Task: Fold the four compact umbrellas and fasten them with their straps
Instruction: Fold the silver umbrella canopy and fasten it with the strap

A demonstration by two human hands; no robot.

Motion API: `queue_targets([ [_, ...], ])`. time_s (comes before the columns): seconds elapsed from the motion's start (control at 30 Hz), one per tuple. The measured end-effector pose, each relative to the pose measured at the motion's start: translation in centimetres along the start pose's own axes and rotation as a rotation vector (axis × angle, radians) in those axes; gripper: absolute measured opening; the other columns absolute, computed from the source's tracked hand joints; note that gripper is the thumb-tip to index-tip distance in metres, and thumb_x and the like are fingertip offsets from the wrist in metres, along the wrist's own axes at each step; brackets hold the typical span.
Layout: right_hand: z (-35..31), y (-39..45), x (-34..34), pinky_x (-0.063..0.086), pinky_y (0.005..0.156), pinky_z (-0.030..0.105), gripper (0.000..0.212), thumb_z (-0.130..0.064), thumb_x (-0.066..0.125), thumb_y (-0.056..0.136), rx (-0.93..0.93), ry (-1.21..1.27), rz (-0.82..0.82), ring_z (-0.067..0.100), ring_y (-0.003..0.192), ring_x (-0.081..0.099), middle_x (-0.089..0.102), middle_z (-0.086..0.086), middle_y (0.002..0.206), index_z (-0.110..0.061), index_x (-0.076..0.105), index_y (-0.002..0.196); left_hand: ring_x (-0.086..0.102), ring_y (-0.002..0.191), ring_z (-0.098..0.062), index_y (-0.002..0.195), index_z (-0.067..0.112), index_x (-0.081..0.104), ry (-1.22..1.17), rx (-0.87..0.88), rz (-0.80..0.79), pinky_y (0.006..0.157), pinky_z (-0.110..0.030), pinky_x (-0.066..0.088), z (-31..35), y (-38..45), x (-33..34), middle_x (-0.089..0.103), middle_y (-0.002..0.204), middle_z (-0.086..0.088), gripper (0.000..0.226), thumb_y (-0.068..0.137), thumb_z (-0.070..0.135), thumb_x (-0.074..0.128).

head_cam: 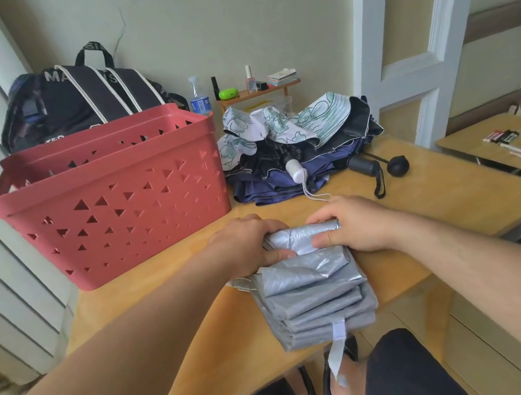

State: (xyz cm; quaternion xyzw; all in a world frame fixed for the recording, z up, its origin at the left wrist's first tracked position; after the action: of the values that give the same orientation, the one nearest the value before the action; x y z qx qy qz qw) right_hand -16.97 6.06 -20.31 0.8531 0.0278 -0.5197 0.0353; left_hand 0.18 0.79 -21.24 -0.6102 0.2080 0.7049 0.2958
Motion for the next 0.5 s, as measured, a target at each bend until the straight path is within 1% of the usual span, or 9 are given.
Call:
queue_targets([
  [0.07,-0.2,-0.2,0.0,0.045,0.107,0.037,0.039,-0.053,0.082,0.081,-0.024,0.087,0.016,0.011,0.122,0.053,0.057,-0.008,0.125,-0.055,0.067,0.116,0.054,0.118,-0.023,0.135,0.06,0.048,-0.001,0.003,0.009,0.101,-0.049,0.049,-0.1,0.2,-0.1,0.057,0.117,0.007,0.089,0.058,0.102,0.034],
  [0.1,-0.3,-0.2,-0.2,0.045,0.107,0.037,0.039,-0.05,0.083,0.081,-0.029,0.098,0.03,0.011,0.121,0.054,0.057,-0.008,0.123,-0.054,0.067,0.116,0.054,0.117,-0.022,0.134,0.058,0.049,-0.009,0.008,0.01,0.101,-0.048,0.049,0.0,0.2,-0.2,0.057,0.117,0.007,0.087,0.06,0.101,0.037],
  [0.17,-0.8,-0.5,-0.3,0.045,0.107,0.036,0.043,-0.049,0.083,0.083,-0.034,0.063,0.019,0.013,0.118,0.056,0.059,-0.01,0.121,-0.041,0.07,0.124,0.055,0.115,-0.021,0.133,0.055,0.054,-0.022,0.017,0.012,0.101,-0.044,0.049,0.2,0.1,-0.5,0.059,0.117,0.006,0.075,0.069,0.093,0.051],
  [0.2,-1.0,-0.5,-0.2,0.046,0.106,0.035,0.045,-0.049,0.081,0.084,-0.04,0.033,-0.008,0.013,0.116,0.057,0.06,-0.011,0.118,-0.036,0.07,0.126,0.055,0.115,-0.02,0.134,0.053,0.056,-0.023,0.021,0.013,0.102,-0.043,0.049,0.1,0.1,-0.6,0.059,0.118,0.006,0.067,0.076,0.086,0.059],
  [0.27,-1.2,-0.4,0.2,0.048,0.103,0.039,0.049,-0.058,0.077,0.085,-0.049,-0.082,-0.059,0.017,0.114,0.057,0.062,-0.011,0.116,-0.035,0.068,0.127,0.055,0.115,-0.019,0.134,0.048,0.059,-0.034,0.033,0.019,0.102,-0.04,0.048,0.0,-0.2,-0.8,0.061,0.12,0.005,0.059,0.082,0.074,0.069],
  [0.33,-1.6,-0.5,0.5,0.05,0.099,0.043,0.049,-0.065,0.069,0.087,-0.042,-0.198,-0.101,0.022,0.115,0.058,0.064,-0.008,0.119,-0.035,0.065,0.126,0.056,0.113,-0.019,0.131,0.046,0.062,-0.054,0.04,0.032,0.1,-0.039,0.049,0.0,-0.6,-1.0,0.062,0.117,0.005,0.056,0.081,0.071,0.072],
  [0.37,-1.9,-0.5,0.5,0.05,0.097,0.044,0.05,-0.066,0.065,0.09,-0.034,-0.259,-0.119,0.025,0.118,0.057,0.063,-0.005,0.122,-0.032,0.064,0.127,0.056,0.112,-0.019,0.131,0.045,0.062,-0.055,0.036,0.04,0.1,-0.038,0.049,0.1,-0.7,-1.2,0.062,0.116,0.004,0.057,0.081,0.07,0.072],
  [0.43,-2.5,-0.5,0.5,0.047,0.084,0.04,0.043,-0.065,0.057,0.096,-0.013,-0.392,-0.14,0.027,0.116,0.056,0.06,0.0,0.123,-0.028,0.059,0.119,0.056,0.11,-0.019,0.133,0.044,0.06,-0.023,0.013,0.056,0.098,-0.037,0.048,0.0,-1.0,-1.4,0.06,0.115,0.003,0.062,0.08,0.073,0.071],
  [0.5,-3.4,-0.8,0.0,0.041,0.071,0.038,0.037,-0.065,0.052,0.099,-0.007,-0.503,-0.128,0.026,0.1,0.052,0.054,-0.002,0.104,-0.029,0.047,0.103,0.057,0.106,-0.019,0.132,0.042,0.059,0.021,-0.024,0.06,0.093,-0.037,0.051,0.0,-1.4,-1.5,0.062,0.112,0.004,0.069,0.076,0.082,0.067],
])
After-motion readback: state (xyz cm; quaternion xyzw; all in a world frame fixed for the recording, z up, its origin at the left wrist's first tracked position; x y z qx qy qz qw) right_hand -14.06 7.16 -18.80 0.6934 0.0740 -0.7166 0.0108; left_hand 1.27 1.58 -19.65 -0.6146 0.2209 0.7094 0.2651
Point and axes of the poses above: each hand's wrist, its own y-axis towards the middle knuckle, its own x-axis out of the palm, z = x × y, the point moved 10 cm from there along y, towards the middle knuckle
